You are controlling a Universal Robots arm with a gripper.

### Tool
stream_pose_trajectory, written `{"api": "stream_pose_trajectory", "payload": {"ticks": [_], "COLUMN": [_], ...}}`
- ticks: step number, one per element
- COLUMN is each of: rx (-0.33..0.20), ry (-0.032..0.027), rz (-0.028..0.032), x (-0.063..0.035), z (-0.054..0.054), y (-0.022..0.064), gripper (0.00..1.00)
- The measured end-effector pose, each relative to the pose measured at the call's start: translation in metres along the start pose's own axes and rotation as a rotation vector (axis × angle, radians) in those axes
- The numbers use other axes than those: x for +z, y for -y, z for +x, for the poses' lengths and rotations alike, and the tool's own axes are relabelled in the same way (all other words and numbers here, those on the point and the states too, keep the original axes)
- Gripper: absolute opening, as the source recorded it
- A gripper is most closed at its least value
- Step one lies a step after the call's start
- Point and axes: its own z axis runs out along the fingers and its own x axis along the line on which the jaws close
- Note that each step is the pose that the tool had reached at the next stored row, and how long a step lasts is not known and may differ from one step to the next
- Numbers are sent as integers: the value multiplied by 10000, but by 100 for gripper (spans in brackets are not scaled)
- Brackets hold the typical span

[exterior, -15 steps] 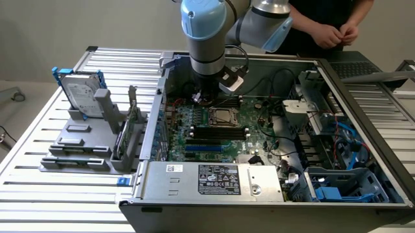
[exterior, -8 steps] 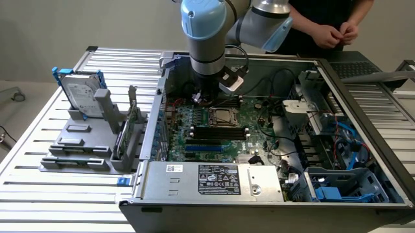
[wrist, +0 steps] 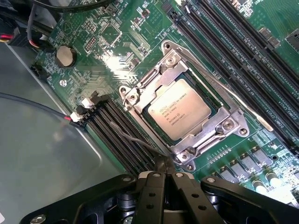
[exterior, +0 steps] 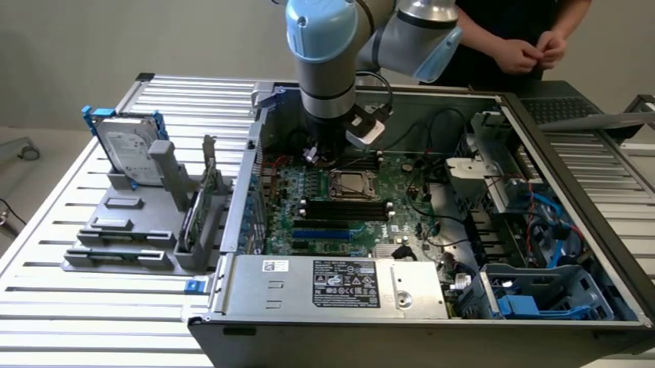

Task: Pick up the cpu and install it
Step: 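Install the first cpu locking lever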

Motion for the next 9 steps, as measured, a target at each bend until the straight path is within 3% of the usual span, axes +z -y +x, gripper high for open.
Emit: {"api": "stream_pose_trajectory", "payload": {"ticks": [9], "rx": [0], "ry": [0], "rz": [-1], "x": [4], "z": [17], "y": [-16], "gripper": [11]}}
